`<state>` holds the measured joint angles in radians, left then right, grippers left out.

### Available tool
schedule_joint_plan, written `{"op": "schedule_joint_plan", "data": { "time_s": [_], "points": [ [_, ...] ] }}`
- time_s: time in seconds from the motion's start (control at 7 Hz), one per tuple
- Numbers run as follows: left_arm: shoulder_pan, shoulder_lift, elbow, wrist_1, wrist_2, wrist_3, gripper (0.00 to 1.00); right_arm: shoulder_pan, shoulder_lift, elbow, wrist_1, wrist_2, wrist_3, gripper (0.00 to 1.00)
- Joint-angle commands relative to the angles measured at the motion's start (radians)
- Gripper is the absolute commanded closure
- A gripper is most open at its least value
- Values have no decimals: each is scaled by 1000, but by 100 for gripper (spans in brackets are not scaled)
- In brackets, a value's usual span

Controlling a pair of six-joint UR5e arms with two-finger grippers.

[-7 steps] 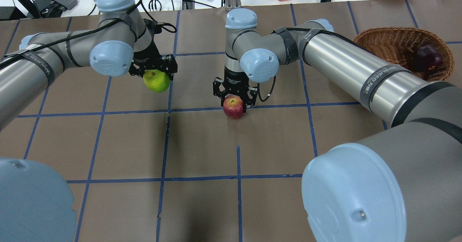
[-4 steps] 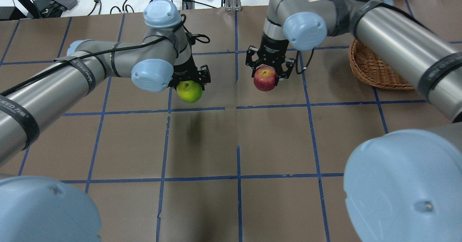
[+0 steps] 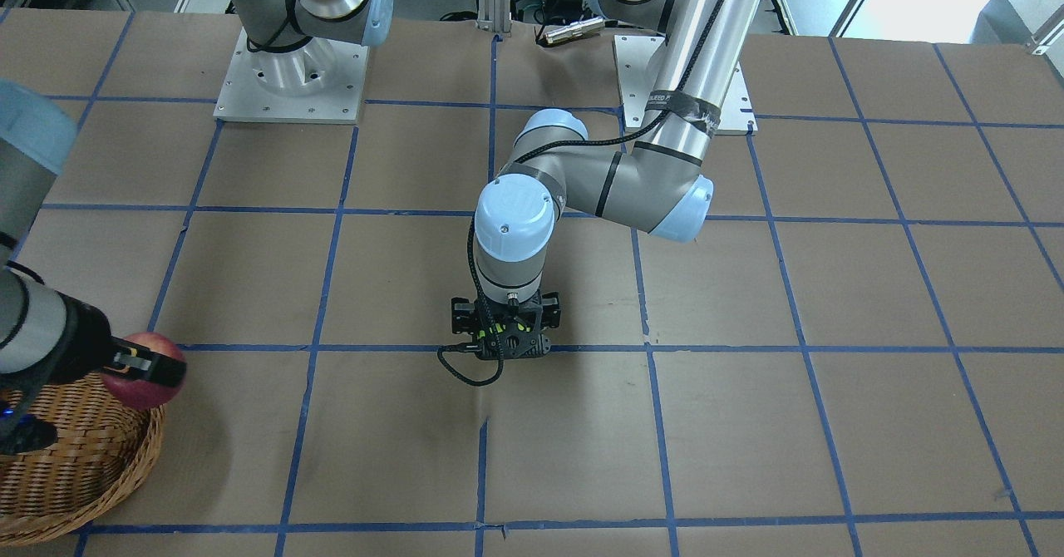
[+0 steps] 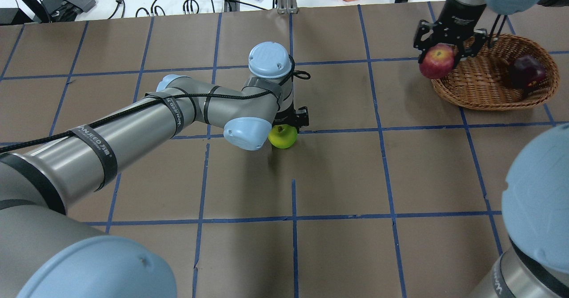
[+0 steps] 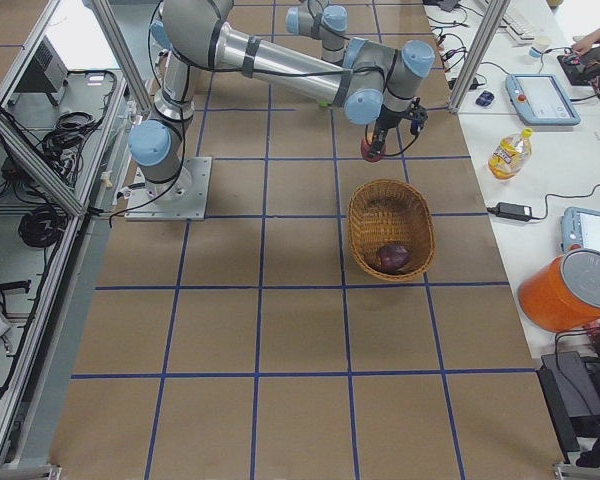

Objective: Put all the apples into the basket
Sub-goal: 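Carry the red apple into the basket while left sets the green apple at center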

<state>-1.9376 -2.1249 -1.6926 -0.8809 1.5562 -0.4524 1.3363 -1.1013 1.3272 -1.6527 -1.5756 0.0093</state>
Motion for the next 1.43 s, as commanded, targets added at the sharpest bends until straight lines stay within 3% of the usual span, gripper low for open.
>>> {"op": "schedule_joint_plan", "data": {
  "time_s": [0.0,0.14,0.57,0.86,1.14,1.29],
  "points": [
    [-1,-1,20,8,-5,-72,0,-104,27,-17,-42,-32,-190,100],
    [5,28,49,-9,-33,-65,0,-123,59,-16,-123,-84,-254,100],
    [57,225,97,-339,-28,1,2,-207,146,-17,-231,-73,-376,100],
    [139,380,96,-581,-28,128,4,-207,190,-19,-234,-72,-387,100],
    [237,514,97,-732,-27,159,4,-207,212,-14,-230,-72,-379,100],
    [294,564,87,-756,-30,278,6,-207,213,-16,-230,-72,-388,45]
  ]
}}
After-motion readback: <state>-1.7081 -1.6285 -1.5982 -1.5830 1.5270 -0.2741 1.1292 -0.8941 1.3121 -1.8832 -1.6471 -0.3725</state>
